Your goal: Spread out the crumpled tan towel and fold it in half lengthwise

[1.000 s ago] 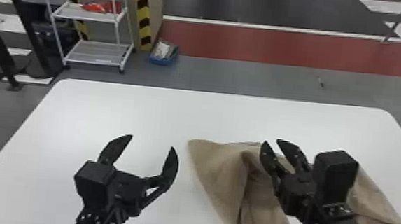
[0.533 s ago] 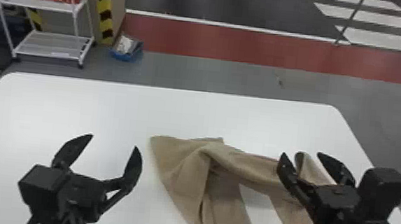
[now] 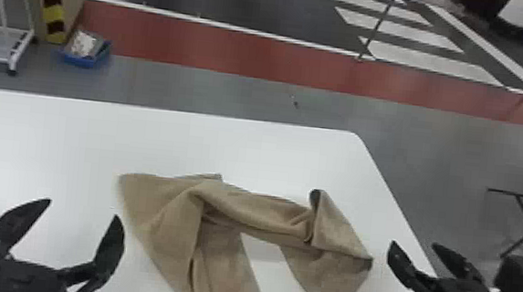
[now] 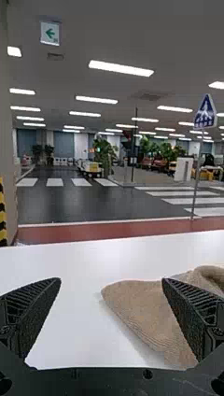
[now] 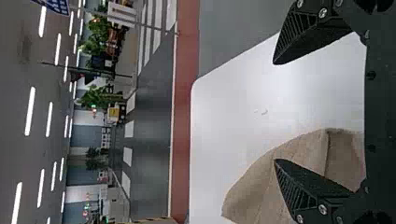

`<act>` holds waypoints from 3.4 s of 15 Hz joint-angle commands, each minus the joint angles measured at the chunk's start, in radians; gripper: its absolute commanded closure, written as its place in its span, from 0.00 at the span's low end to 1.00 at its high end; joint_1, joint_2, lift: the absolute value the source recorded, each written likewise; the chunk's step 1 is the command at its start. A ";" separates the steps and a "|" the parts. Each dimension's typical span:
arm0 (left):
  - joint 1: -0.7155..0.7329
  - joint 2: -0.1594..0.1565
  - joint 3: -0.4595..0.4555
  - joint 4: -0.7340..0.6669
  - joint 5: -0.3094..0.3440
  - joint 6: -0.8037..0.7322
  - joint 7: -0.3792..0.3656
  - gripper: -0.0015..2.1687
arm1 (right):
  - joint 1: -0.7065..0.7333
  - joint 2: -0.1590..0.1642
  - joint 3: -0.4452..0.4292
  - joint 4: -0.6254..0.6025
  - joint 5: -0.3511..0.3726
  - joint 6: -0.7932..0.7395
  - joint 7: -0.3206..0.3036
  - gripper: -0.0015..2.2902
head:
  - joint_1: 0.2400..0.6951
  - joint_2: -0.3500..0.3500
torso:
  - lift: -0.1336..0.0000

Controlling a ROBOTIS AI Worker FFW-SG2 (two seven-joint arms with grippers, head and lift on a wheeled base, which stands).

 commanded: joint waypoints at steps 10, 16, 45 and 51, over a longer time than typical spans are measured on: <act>-0.007 0.071 -0.297 -0.082 0.055 0.143 -0.032 0.10 | 0.004 0.001 -0.148 0.141 -0.099 -0.247 0.044 0.09 | 1.00 0.00 | 0.07; -0.135 0.028 -0.452 0.075 -0.004 0.155 0.005 0.15 | 0.004 0.001 -0.157 0.176 -0.088 -0.281 0.049 0.09 | 1.00 0.00 | 0.07; -0.374 -0.166 -0.644 0.366 -0.066 0.305 0.100 0.30 | -0.019 0.001 -0.182 0.176 -0.100 -0.272 0.073 0.09 | 1.00 0.00 | 0.07; -0.375 -0.164 -0.640 0.369 -0.074 0.308 0.107 0.54 | -0.021 0.001 -0.182 0.167 -0.102 -0.272 0.075 0.09 | 1.00 0.00 | 0.07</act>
